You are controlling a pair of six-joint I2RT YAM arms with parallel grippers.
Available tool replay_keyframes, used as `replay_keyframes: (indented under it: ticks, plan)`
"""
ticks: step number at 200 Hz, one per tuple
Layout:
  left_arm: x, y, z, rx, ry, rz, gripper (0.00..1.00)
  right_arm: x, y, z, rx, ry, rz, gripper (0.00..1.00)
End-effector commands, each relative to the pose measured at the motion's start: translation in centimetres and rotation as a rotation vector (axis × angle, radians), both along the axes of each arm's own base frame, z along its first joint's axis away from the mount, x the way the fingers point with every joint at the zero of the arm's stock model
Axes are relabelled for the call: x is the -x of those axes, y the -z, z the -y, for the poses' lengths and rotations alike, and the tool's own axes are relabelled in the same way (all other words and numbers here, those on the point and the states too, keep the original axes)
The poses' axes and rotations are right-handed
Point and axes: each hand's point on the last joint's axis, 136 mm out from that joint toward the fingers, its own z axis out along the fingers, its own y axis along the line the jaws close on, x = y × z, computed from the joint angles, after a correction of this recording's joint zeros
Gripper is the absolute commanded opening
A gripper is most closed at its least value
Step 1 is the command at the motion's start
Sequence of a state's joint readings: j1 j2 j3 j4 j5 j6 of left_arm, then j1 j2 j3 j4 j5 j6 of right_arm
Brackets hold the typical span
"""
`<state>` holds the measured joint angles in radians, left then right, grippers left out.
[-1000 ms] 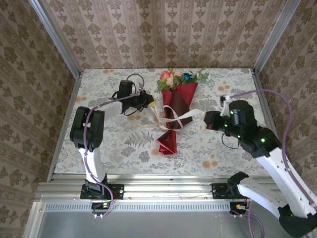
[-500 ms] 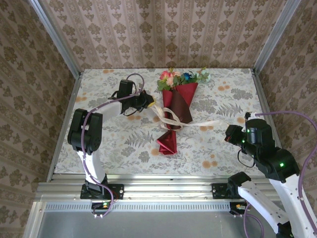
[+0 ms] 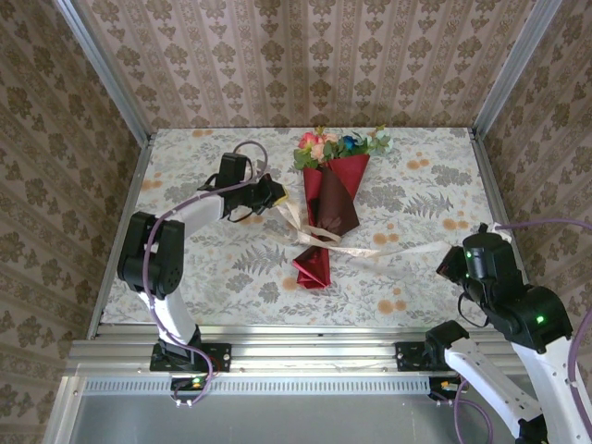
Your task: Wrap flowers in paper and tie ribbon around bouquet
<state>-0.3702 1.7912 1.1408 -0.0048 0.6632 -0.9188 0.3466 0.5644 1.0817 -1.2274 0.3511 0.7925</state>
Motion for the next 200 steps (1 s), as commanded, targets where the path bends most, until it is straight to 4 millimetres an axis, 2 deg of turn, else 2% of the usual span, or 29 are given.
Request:
replay_keyframes:
  ticks: [1, 17, 42, 64, 80, 101, 116, 127, 141, 154, 167, 200]
  plan:
    - [0.7, -0.3, 0.0, -0.02, 0.015, 0.017, 0.0, 0.9, 1.0, 2.1, 0.069, 0.094, -0.037, 0.0]
    - [1.0, -0.4, 0.4, -0.017, 0.025, 0.015, 0.0, -0.3, 1.6, 1.4, 0.057, 0.093, -0.042, 0.0]
    - [1.5, -0.7, 0.8, -0.02, 0.033, 0.009, 0.0, -3.1, 1.4, 0.3, 0.045, 0.078, -0.021, 0.0]
    - [1.9, -0.9, 0.7, -0.022, 0.034, -0.003, 0.0, -5.0, 1.5, 0.8, 0.102, 0.109, -0.057, 0.0]
    - [1.9, -0.9, 0.4, -0.039, 0.007, -0.006, 0.0, -6.3, 2.7, 1.7, 0.102, 0.143, -0.123, 0.0]
    - [2.4, -1.2, 0.3, -0.04, -0.01, -0.028, 0.0, -8.1, 5.2, 2.4, -0.01, 0.176, -0.201, 0.0]
    - [2.9, -1.4, 0.2, -0.041, -0.022, -0.042, 0.0, -9.0, 7.0, 2.6, -0.082, 0.191, -0.28, 0.19]
    - [3.3, -1.5, 0.3, -0.035, -0.028, -0.055, 0.0, -9.7, 7.2, 2.4, -0.098, 0.186, -0.312, 0.33]
    - [3.9, -1.2, 0.3, -0.03, -0.032, -0.081, 0.0, -10.3, 7.0, 1.5, -0.111, 0.166, -0.325, 0.41]
    - [4.3, -1.1, 0.4, -0.023, -0.037, -0.097, 0.0, -10.6, 6.9, -0.2, -0.124, 0.143, -0.323, 0.43]
    - [4.7, -0.9, 0.3, -0.021, -0.044, -0.113, 0.0, -10.9, 7.1, -2.8, -0.147, 0.104, -0.318, 0.44]
    - [5.6, -0.5, -0.4, -0.043, -0.067, -0.146, 0.0, -11.7, 9.5, -13.3, -0.327, 0.018, -0.359, 0.39]
